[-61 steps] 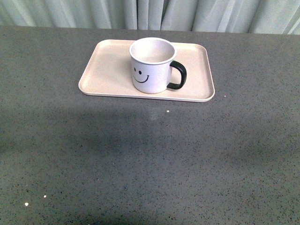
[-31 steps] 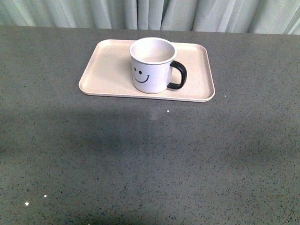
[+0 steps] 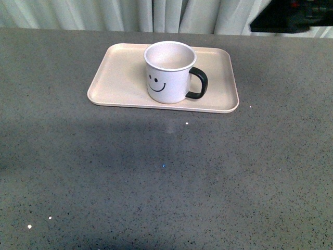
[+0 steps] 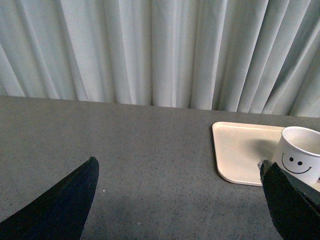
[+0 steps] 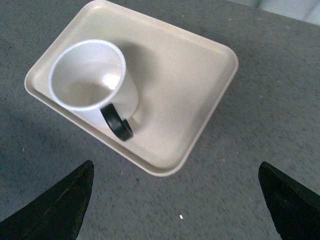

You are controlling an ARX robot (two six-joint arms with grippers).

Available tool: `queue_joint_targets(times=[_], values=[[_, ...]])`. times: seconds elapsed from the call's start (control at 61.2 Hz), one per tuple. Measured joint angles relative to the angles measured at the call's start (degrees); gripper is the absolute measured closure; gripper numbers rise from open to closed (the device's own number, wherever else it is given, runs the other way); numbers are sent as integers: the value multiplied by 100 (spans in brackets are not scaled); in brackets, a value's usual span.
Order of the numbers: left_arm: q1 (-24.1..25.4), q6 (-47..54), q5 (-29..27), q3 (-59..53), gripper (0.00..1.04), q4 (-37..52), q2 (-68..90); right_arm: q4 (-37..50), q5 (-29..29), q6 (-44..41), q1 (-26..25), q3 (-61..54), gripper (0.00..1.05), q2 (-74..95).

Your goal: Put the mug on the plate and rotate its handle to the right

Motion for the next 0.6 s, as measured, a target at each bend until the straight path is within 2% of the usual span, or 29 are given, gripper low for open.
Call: queue_joint_targets(times=[0.147, 0.539, 0.605], values=[[0, 0, 0, 0, 9, 0, 0, -516, 415, 190, 634, 1458, 9, 1279], [0, 0, 0, 0, 9, 0, 0, -1228, 774, 374, 1047, 2782, 9, 2581], [0, 0, 0, 0, 9, 0, 0, -1290, 791, 413, 1073, 2892, 13, 2688]])
